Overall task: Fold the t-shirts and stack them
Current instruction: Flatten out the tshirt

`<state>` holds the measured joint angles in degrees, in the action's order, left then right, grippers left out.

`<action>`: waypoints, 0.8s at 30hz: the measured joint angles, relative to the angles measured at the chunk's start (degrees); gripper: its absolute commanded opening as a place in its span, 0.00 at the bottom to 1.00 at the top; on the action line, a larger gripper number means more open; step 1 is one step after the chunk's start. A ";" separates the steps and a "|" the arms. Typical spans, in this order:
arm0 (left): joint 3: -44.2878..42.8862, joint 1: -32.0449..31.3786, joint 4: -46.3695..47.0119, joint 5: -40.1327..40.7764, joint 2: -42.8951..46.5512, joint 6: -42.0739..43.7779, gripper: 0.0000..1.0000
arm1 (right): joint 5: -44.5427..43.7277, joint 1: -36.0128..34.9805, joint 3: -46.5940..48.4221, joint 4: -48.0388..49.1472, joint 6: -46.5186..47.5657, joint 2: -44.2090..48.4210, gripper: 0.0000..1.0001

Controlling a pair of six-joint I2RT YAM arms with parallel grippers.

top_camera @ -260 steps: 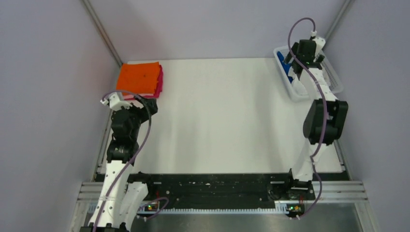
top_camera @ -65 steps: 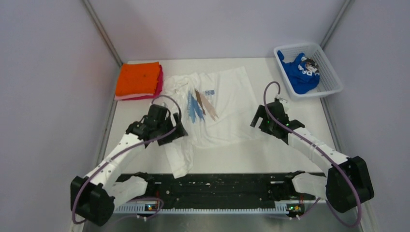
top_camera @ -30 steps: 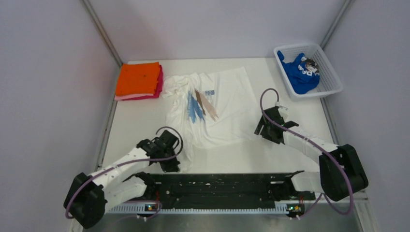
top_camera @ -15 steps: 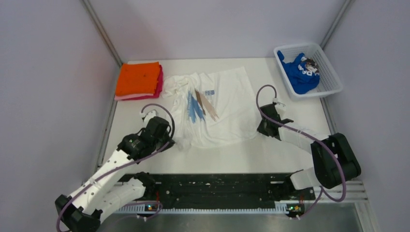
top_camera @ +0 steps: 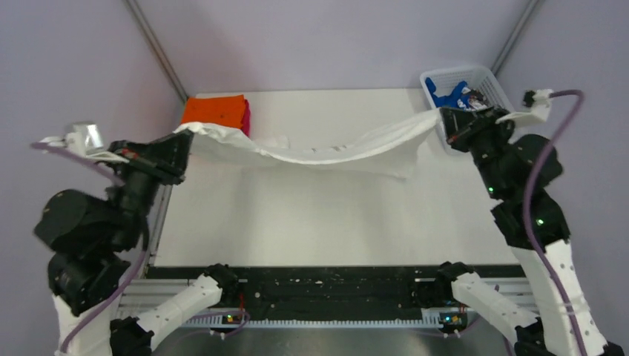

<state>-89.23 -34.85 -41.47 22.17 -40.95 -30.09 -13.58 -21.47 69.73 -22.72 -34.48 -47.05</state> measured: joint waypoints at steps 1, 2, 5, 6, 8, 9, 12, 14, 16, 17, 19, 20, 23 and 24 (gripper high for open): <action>-2.80 0.00 0.81 -0.63 -0.11 1.22 0.00 | 0.87 0.00 3.72 -0.76 0.52 0.76 0.00; -6.16 0.00 1.55 -1.55 -0.33 2.58 0.00 | 1.75 0.00 6.71 -1.49 0.98 1.51 0.00; -13.33 0.00 4.74 -4.59 -0.55 5.75 0.00 | 4.68 0.00 14.91 -4.02 2.12 2.80 0.00; -15.63 0.00 5.33 -5.79 -0.87 6.54 0.00 | 5.77 0.00 17.66 -4.94 2.54 2.84 0.00; -22.32 0.00 5.57 -8.96 -2.93 8.26 0.00 | 7.93 0.00 22.62 -6.64 3.17 2.64 0.00; -25.83 0.00 5.62 -10.29 -4.37 9.07 0.00 | 9.05 0.00 25.53 -7.85 3.52 2.47 0.00; -35.54 0.00 5.68 -13.03 -9.16 11.13 0.00 | 11.32 0.00 32.06 -9.90 4.52 2.16 0.00; -38.77 0.00 6.38 -13.64 -11.28 12.48 0.00 | 11.37 0.00 34.86 -10.56 5.29 2.27 0.00; -39.67 0.00 7.10 -13.57 -12.72 14.01 0.00 | 9.90 0.00 36.20 -11.04 6.05 2.36 0.00; -39.67 0.00 7.28 -13.29 -13.33 14.64 0.00 | 8.76 0.00 36.35 -11.23 6.43 2.36 0.00; -39.23 0.00 7.65 -12.04 -14.97 15.93 0.00 | 5.97 0.00 35.60 -11.72 7.06 2.16 0.00; -38.34 0.00 8.20 -11.06 -15.80 16.63 0.00 | 4.70 0.00 35.01 -11.91 7.41 1.97 0.00; -32.30 0.00 11.19 -5.88 -18.32 18.82 0.00 | -0.48 0.00 30.82 -11.96 8.13 0.70 0.00; -29.38 0.00 12.50 -3.52 -19.39 19.71 0.00 | -2.95 0.00 28.28 -11.58 8.41 -0.09 0.00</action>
<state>-118.61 -34.85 -28.97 18.65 -60.34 -10.37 -16.53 -21.47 98.02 -34.30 -26.06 -47.13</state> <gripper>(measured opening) 0.019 0.014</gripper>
